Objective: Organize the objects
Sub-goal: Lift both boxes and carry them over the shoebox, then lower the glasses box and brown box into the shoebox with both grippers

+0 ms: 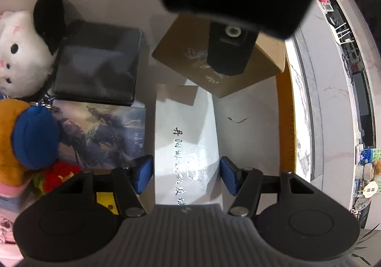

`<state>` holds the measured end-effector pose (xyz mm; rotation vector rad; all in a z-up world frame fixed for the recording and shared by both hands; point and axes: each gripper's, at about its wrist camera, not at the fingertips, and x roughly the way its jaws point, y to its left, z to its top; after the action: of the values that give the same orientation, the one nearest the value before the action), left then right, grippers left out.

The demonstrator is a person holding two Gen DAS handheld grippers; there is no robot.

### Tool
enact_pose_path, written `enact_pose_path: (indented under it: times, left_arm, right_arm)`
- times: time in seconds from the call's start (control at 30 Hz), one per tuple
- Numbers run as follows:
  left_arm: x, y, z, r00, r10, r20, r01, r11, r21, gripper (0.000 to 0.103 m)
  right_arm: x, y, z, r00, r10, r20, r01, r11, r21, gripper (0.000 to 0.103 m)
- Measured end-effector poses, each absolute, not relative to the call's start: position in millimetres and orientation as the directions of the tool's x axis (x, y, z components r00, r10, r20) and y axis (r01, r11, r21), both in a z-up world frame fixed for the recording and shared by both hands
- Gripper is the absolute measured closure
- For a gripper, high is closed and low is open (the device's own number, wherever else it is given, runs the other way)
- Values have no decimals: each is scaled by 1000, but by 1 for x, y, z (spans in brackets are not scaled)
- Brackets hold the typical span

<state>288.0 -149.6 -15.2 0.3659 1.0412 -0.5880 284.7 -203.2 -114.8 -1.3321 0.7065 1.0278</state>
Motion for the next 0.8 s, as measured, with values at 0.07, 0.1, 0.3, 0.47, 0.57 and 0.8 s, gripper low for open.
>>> enact_pose_path:
  times: [0.07, 0.1, 0.3, 0.47, 0.57, 0.8]
  left_arm:
    - [288, -151, -17, 375, -277, -885, 613, 790, 13, 52]
    - [289, -151, -18, 373, -276, -886, 612, 791, 12, 52]
    - [287, -153, -26, 376, -261, -889, 608, 794, 24, 52]
    - [285, -157, -29, 426, -207, -881, 586, 805, 94, 52]
    - [284, -162, -34, 451, -154, -879, 563, 814, 146, 52]
    - [278, -179, -52, 484, -41, -874, 519, 818, 248, 51]
  right_arm:
    - [287, -203, -115, 417, 191, -889, -901, -44, -432, 41]
    - [288, -203, -115, 417, 192, -889, -902, -32, -430, 41]
    - [289, -211, -113, 448, 148, -882, -891, -5, -454, 39]
    - [296, -221, -109, 393, 144, -908, -917, 139, -375, 48]
    - [302, -222, -106, 365, 162, -917, -916, 239, -323, 51]
    - [312, -219, -115, 365, 121, -923, -872, 393, -293, 57]
